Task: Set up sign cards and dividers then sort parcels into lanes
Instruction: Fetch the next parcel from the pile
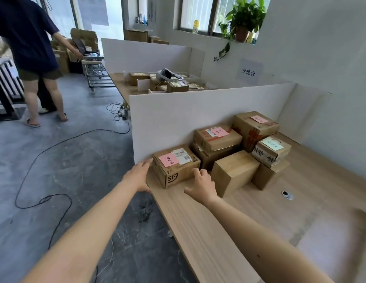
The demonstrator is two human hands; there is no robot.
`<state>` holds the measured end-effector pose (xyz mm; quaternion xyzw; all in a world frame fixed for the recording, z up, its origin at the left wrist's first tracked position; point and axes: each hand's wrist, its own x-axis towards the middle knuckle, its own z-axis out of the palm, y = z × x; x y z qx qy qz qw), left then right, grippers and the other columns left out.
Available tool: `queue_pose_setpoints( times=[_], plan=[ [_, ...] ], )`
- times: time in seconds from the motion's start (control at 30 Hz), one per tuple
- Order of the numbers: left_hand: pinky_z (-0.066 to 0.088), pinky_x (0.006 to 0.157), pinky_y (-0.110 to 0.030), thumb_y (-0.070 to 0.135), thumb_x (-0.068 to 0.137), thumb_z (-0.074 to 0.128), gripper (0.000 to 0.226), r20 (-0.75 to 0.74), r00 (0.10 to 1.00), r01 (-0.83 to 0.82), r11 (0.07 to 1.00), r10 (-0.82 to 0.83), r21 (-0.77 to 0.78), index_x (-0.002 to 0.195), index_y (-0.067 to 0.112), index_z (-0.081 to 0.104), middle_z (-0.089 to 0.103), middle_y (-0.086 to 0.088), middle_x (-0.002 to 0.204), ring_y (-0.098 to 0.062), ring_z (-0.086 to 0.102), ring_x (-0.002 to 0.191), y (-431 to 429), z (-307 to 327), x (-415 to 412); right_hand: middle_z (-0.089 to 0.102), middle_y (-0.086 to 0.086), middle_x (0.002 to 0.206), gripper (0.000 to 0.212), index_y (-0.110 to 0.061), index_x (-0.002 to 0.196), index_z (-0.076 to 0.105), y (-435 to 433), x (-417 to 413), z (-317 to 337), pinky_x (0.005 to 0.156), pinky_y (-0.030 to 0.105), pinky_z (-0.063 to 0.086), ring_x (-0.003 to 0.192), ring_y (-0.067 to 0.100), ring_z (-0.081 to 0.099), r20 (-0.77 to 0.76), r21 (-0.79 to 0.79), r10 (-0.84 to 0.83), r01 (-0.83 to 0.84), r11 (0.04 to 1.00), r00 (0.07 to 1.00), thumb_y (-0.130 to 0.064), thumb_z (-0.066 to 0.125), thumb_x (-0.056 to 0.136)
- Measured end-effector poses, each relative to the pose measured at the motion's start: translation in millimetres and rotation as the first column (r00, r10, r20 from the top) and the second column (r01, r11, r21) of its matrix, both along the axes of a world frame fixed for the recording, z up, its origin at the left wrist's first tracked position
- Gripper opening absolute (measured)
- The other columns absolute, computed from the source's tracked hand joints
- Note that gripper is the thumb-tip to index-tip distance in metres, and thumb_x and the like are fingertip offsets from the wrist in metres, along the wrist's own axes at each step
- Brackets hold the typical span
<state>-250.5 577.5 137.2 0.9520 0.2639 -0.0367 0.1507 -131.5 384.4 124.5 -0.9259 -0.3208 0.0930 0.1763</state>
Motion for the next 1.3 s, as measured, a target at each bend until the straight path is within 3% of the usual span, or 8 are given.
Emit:
queue_pose_setpoints(
  times=[0.1, 0.43, 0.7, 0.93, 1.07, 1.3],
  plan=[
    [0.032, 0.112, -0.039, 0.028, 0.061, 0.087, 0.128, -0.031, 0.998, 0.052, 0.990, -0.057, -0.132, 0.151, 0.022, -0.003, 0.012, -0.008, 0.157, -0.026, 0.027, 0.140, 23.9, -11.6, 23.4, 0.040, 0.006, 0.135, 0.064, -0.018, 0.135, 0.037, 22.1, 9.9, -6.3, 0.099, 0.044, 0.040, 0.122, 0.027, 0.041, -0.033, -0.003, -0.044, 0.044, 0.999, 0.998, -0.038, 0.062, 0.080],
    [0.023, 0.113, -0.027, 0.016, 0.067, 0.084, 0.118, -0.072, 0.966, 0.224, 0.942, -0.249, -0.250, 0.151, 0.012, 0.000, 0.003, -0.008, 0.158, -0.024, 0.018, 0.144, 92.7, -48.5, 97.8, 0.038, 0.009, 0.135, 0.067, -0.017, 0.137, 0.034, 92.3, 24.5, -30.2, 0.104, 0.047, 0.034, 0.126, 0.032, 0.037, -0.183, -0.070, -0.284, 0.275, 0.959, 0.941, -0.043, 0.061, 0.080],
    [0.025, 0.115, -0.033, 0.025, 0.061, 0.087, 0.122, -0.113, 0.926, 0.340, 0.927, -0.359, -0.161, 0.152, 0.018, 0.005, 0.003, -0.010, 0.157, -0.027, 0.015, 0.143, 129.0, -77.9, 131.8, 0.038, 0.011, 0.135, 0.069, -0.022, 0.140, 0.030, 130.6, 26.9, -53.9, 0.104, 0.049, 0.036, 0.127, 0.037, 0.036, -0.325, -0.081, -0.460, 0.460, 0.884, 0.826, -0.044, 0.057, 0.081],
    [0.020, 0.117, -0.036, 0.017, 0.078, 0.073, 0.103, -0.202, 0.857, 0.480, 0.877, -0.475, -0.025, 0.151, 0.026, 0.001, -0.010, -0.011, 0.157, -0.031, -0.002, 0.145, 132.3, -95.9, 153.3, 0.034, 0.014, 0.140, 0.090, -0.031, 0.151, 0.010, 153.6, 25.0, -77.4, 0.108, 0.048, 0.034, 0.130, 0.038, 0.033, -0.425, -0.075, -0.516, 0.539, 0.839, 0.744, -0.043, 0.065, 0.081],
    [0.014, 0.117, -0.040, 0.004, 0.086, 0.058, 0.090, -0.185, 0.852, 0.510, 0.856, -0.489, 0.088, 0.151, 0.027, 0.000, -0.008, -0.016, 0.157, -0.035, -0.002, 0.145, 128.7, -100.0, 166.3, 0.029, 0.015, 0.143, 0.099, -0.036, 0.152, -0.001, 167.7, 27.3, -86.5, 0.109, 0.046, 0.035, 0.132, 0.036, 0.032, -0.420, -0.075, -0.529, 0.553, 0.830, 0.737, -0.044, 0.069, 0.082],
    [0.012, 0.116, -0.039, 0.008, 0.091, 0.052, 0.082, -0.172, 0.844, 0.531, 0.834, -0.507, 0.147, 0.151, 0.027, -0.001, 0.000, -0.023, 0.155, -0.037, 0.003, 0.144, 127.3, -102.9, 179.7, 0.027, 0.015, 0.146, 0.091, -0.041, 0.150, -0.006, 180.2, 35.4, -101.7, 0.107, 0.046, 0.036, 0.132, 0.035, 0.033, -0.419, -0.083, -0.526, 0.545, 0.834, 0.741, -0.048, 0.060, 0.088]
  ],
)
